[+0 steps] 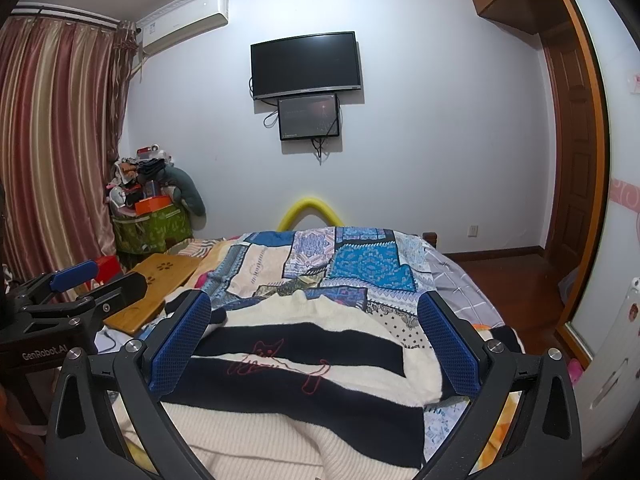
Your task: Fold small clothes
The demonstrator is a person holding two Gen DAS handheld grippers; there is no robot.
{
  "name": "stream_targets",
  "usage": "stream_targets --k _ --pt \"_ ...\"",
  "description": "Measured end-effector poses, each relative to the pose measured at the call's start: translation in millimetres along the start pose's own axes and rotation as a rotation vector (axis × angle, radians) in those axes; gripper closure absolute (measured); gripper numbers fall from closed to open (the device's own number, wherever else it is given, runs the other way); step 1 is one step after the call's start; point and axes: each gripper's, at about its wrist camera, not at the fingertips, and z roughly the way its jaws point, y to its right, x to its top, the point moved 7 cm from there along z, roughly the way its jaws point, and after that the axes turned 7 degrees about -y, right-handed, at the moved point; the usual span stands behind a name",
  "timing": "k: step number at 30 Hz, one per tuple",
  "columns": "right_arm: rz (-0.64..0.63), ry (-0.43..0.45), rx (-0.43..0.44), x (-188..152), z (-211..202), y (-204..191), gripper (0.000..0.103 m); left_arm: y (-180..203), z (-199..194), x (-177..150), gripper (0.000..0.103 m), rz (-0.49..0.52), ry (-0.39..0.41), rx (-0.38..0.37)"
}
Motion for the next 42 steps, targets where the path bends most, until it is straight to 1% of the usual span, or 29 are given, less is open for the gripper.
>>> stream_targets --k 7,12,17,20,23,26,29,32,37,42 --pt "0.004 -0.011 0.001 -3 4 -1 0.0 -2 1 -2 0.0 -0.001 -0.004 0.002" --pt "-0.004 -0.015 -0.005 -1 13 3 0.0 -11 9 -1 0.0 -0.015 -0.014 0.013" --pt "-0.014 -0.011 -0.016 5 27 9 0.0 -33 19 11 0.0 -0.016 0.0 0.074" --pt "-0.018 -0.006 -0.023 9 38 14 0.0 -53 28 21 0.0 -0.047 0.006 0.124" --pt "-0.028 -0.012 -0.031 12 50 20 0.0 -74 44 30 0.0 -0.061 -0.01 0.157" --pt "-0.043 -0.027 -0.042 13 65 24 0.0 -92 67 32 0.0 -0.057 -0.052 0.195" --pt "-0.062 -0.055 -0.05 14 83 27 0.0 -113 95 34 0.0 -0.058 -0.106 0.21" --pt "-0.08 -0.089 -0.051 14 101 32 0.0 -136 123 32 0.0 -0.08 -0.167 0.226" --pt "-0.106 -0.149 -0.026 17 129 38 0.0 -187 180 20 0.0 -0.179 -0.325 0.225" --pt "-0.108 -0.215 0.008 19 159 45 0.0 -249 223 6 0.0 -0.311 -0.435 0.236"
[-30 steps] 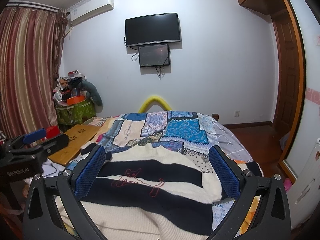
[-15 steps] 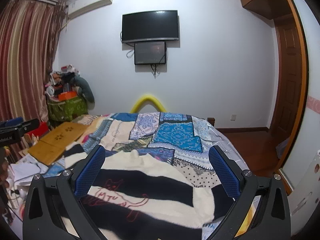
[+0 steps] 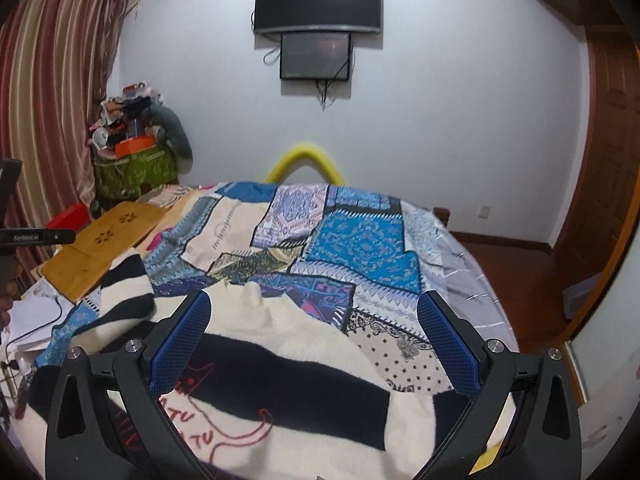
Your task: Fold small clothes
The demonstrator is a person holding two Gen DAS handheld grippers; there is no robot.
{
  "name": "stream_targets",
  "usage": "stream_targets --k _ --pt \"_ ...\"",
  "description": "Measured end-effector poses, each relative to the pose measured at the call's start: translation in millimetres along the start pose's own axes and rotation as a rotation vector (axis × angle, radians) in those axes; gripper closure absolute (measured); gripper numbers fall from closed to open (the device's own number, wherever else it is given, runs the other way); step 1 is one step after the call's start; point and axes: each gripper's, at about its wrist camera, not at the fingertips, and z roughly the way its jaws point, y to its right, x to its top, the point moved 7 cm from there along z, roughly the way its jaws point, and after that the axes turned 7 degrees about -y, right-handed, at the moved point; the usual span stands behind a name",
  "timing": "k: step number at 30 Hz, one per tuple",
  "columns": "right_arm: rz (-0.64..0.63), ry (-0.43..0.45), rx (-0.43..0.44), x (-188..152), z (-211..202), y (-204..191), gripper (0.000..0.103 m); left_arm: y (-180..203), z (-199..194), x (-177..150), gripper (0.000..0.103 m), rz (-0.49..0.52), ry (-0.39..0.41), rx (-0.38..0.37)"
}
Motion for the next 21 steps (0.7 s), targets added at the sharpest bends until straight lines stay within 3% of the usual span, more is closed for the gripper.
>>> stream_targets --k 7,15,18,21 --pt "0.019 -0.091 0.036 4 39 12 0.0 -58 50 20 0.0 -0.109 -0.128 0.075" --pt "0.028 -0.204 0.058 -6 87 18 0.001 -90 114 17 0.0 -0.103 -0.243 0.143" --pt "0.027 -0.249 0.071 -13 105 17 0.007 -93 137 9 0.001 -0.103 -0.286 0.135" --pt "0.011 -0.286 0.084 -19 119 14 0.009 -98 164 0 0.011 -0.135 -0.345 0.121"
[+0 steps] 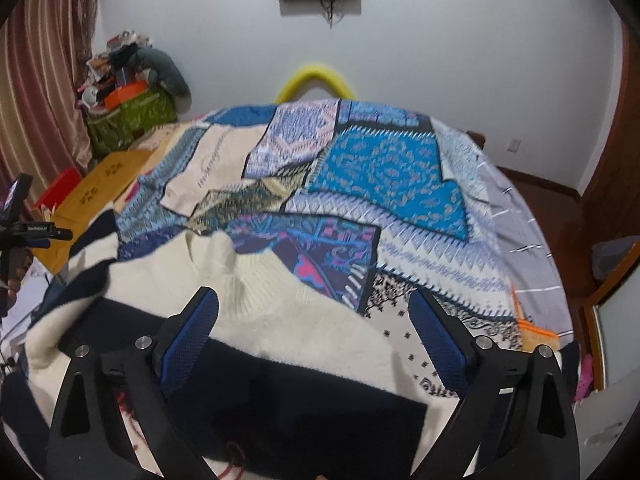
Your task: Fold small clothes
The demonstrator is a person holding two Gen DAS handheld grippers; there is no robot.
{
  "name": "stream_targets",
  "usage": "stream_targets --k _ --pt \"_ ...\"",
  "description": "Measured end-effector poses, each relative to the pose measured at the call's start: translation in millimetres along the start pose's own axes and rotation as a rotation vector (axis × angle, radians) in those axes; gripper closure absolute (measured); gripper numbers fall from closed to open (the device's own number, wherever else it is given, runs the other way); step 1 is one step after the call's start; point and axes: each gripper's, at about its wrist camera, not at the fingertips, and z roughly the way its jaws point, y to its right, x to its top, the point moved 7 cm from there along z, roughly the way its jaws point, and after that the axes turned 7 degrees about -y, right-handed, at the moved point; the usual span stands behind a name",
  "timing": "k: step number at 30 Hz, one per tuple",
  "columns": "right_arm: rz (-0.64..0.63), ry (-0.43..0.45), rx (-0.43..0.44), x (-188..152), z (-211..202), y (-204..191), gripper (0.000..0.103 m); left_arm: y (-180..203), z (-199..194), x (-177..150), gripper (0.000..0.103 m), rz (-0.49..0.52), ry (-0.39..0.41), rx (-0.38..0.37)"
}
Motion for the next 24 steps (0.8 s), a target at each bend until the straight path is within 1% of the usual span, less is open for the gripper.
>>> stream_targets --k 2,5,7,8,9,10,12,13,14,15,16,18,19,20,21,22,23,24 --pt "-0.024 -0.022 0.012 -2 11 -1 0.009 -4 12 0 0.016 -0.021 -0.025 0.0" --pt "-0.045 -0.049 0.02 -3 26 0 0.009 -4 27 1 0.025 -0.033 -0.041 -0.006" --pt "-0.052 -0.069 0.035 -3 36 1 0.01 -1 33 1 0.03 -0.033 -0.048 -0.033" --pt "-0.053 -0.077 0.043 -3 40 2 0.011 0 34 1 0.034 -0.034 -0.048 -0.049" --pt "-0.051 -0.088 0.049 -3 45 2 0.012 2 35 1 0.035 -0.035 -0.046 -0.058" --pt "-0.05 -0.101 0.053 -3 50 4 0.015 3 35 1 0.036 -0.033 -0.039 -0.053" --pt "-0.043 -0.127 0.061 -2 63 7 0.02 4 34 4 0.042 -0.031 -0.029 -0.049" --pt "-0.039 -0.139 0.063 -3 68 8 0.025 4 34 4 0.044 -0.033 -0.024 -0.046" --pt "-0.037 -0.149 0.065 -3 73 8 0.032 4 32 5 0.048 -0.036 -0.018 -0.046" --pt "-0.035 -0.161 0.069 -3 77 8 0.035 4 30 6 0.053 -0.035 -0.012 -0.042" --pt "-0.024 -0.176 0.091 -5 83 9 0.041 4 28 7 0.056 -0.032 -0.007 -0.036" --pt "-0.006 -0.184 0.119 -7 87 9 0.044 4 23 8 0.068 -0.014 0.008 -0.02" --pt "-0.013 -0.172 0.126 -7 86 8 0.05 4 20 9 0.071 -0.005 0.013 -0.014" --pt "-0.021 -0.166 0.133 -7 84 7 0.059 4 18 9 0.078 0.004 0.019 -0.009" --pt "-0.03 -0.162 0.141 -7 83 6 0.063 6 14 11 0.087 0.015 0.024 -0.012" --pt "-0.038 -0.16 0.143 -7 82 4 0.072 7 11 11 0.089 0.021 0.026 -0.022" --pt "-0.048 -0.16 0.144 -7 81 3 0.078 8 6 12 0.09 0.024 0.032 -0.028" --pt "-0.058 -0.157 0.138 -6 80 1 0.082 9 2 13 0.092 0.026 0.041 -0.027"
